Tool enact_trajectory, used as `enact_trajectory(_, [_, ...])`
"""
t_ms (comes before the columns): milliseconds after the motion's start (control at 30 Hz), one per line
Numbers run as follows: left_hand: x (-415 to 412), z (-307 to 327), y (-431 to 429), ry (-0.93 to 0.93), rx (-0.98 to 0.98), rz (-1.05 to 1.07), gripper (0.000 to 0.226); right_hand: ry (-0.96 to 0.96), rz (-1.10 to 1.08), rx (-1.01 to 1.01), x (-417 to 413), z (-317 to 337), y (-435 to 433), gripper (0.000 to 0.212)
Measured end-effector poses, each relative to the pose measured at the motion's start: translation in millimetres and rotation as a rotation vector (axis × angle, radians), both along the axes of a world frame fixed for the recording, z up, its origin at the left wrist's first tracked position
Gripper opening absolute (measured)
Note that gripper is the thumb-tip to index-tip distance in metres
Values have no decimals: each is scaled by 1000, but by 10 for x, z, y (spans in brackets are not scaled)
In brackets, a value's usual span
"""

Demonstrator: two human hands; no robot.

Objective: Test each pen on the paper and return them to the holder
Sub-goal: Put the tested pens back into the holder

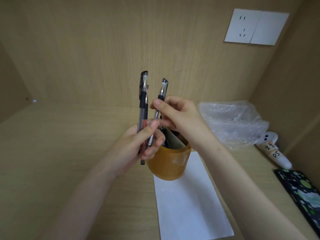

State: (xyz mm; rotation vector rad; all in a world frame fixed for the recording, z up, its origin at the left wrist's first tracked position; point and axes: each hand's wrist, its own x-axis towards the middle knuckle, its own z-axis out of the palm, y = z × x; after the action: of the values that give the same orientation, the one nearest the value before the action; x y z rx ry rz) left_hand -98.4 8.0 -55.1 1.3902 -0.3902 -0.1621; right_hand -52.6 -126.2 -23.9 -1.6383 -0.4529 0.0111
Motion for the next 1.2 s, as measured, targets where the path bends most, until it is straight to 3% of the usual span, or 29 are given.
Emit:
enact_trajectory(200, [-7,6,94,68,-35,109,29,29,-62,199,76,39,-144,19])
enact_trajectory(533, [41,-105,200,65,39,261,22,-81,-164,169,112,21,-282,18])
enact_trajectory(600, [49,-108,208,77,17,277,23,-110,-179,103,124,7,-315,16])
enact_trajectory(733, [68,-107,187,110,-42,228,22,-166,-108,-355,84,-110,-290,11])
enact_trajectory(800, [65,-90,156,90,-49,193,23,-178,-100,-443,60,-178,-266,15])
enact_trajectory(1000, [27,-47,146,98,-116,8,24,-153,-160,-213,14,-84,-279,21])
enact_trajectory(1100, [-3,-10,116,77,-86,-106,23,-133,-69,-157,-15,14,-173,27])
enact_trajectory(1200, [4,8,62,62,-50,-149,22,-127,28,-147,-33,73,-27,19])
